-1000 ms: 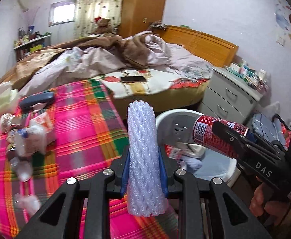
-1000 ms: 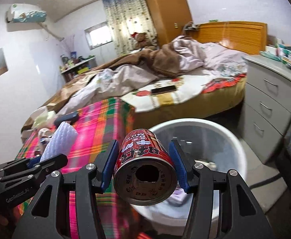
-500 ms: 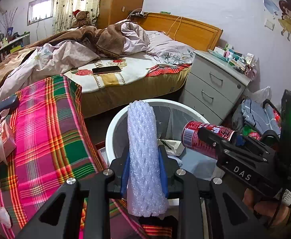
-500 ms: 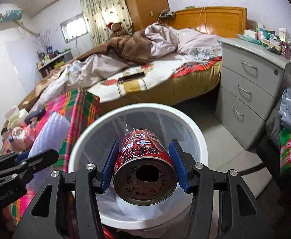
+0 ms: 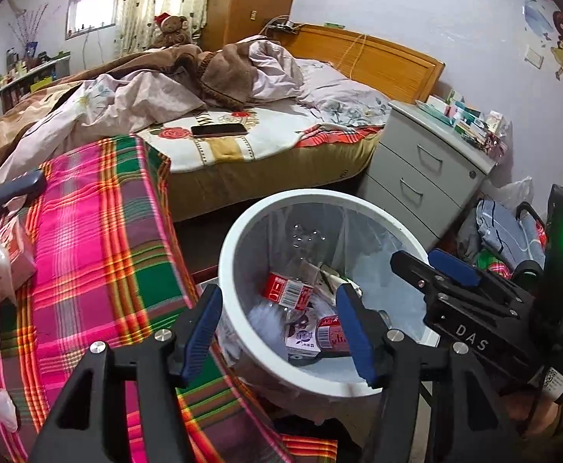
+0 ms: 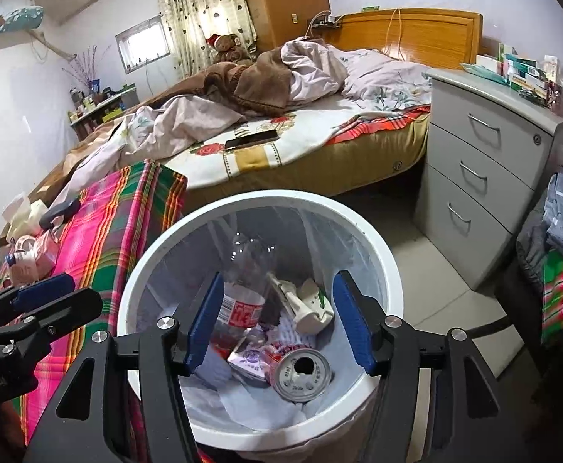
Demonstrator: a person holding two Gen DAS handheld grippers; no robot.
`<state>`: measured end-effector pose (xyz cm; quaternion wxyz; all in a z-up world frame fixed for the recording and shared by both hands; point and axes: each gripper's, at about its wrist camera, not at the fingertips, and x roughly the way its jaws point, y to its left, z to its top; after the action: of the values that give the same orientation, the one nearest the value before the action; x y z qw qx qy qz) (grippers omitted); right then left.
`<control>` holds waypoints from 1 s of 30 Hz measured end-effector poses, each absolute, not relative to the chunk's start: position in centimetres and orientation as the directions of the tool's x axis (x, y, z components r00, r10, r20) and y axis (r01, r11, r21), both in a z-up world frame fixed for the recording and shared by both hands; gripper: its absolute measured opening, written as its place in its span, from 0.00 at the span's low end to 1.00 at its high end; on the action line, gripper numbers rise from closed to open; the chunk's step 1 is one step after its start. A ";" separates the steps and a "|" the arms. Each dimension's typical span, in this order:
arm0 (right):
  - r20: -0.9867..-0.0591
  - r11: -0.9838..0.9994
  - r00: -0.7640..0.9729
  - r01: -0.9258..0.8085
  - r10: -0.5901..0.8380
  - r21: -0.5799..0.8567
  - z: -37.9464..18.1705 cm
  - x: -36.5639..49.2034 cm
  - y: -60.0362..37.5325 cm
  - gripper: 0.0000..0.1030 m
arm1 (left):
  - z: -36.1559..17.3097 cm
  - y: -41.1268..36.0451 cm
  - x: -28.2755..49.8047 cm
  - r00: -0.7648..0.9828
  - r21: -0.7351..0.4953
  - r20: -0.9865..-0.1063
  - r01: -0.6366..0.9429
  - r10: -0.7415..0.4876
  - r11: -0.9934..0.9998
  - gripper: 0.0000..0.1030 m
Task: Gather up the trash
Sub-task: 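Move both tools back over the remaining trash on the plaid cloth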
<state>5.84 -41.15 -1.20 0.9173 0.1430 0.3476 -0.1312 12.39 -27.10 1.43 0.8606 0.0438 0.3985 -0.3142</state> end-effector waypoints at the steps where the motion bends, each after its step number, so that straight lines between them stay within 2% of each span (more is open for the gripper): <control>1: -0.674 0.926 0.725 0.337 -0.140 0.171 -1.1 5.8 -41.0 0.59 | 1.5 -26.8 12.3 0.490 -0.173 -0.712 0.571 -0.503 0.802 0.61; 11: -0.651 0.934 0.749 0.310 -0.124 0.179 -0.2 5.8 -39.1 0.59 | 2.5 -23.4 11.5 0.571 -0.123 -0.687 0.518 -0.449 0.847 0.61; 30: -0.611 0.971 0.791 0.170 -0.033 0.168 0.9 6.9 -32.3 0.59 | 2.7 -14.3 10.6 0.652 -0.146 -0.658 0.381 -0.377 0.913 0.61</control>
<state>6.86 -32.30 0.90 0.9400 0.1079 0.3190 -0.0540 10.56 -14.30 2.74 0.9088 0.0029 0.3613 -0.2087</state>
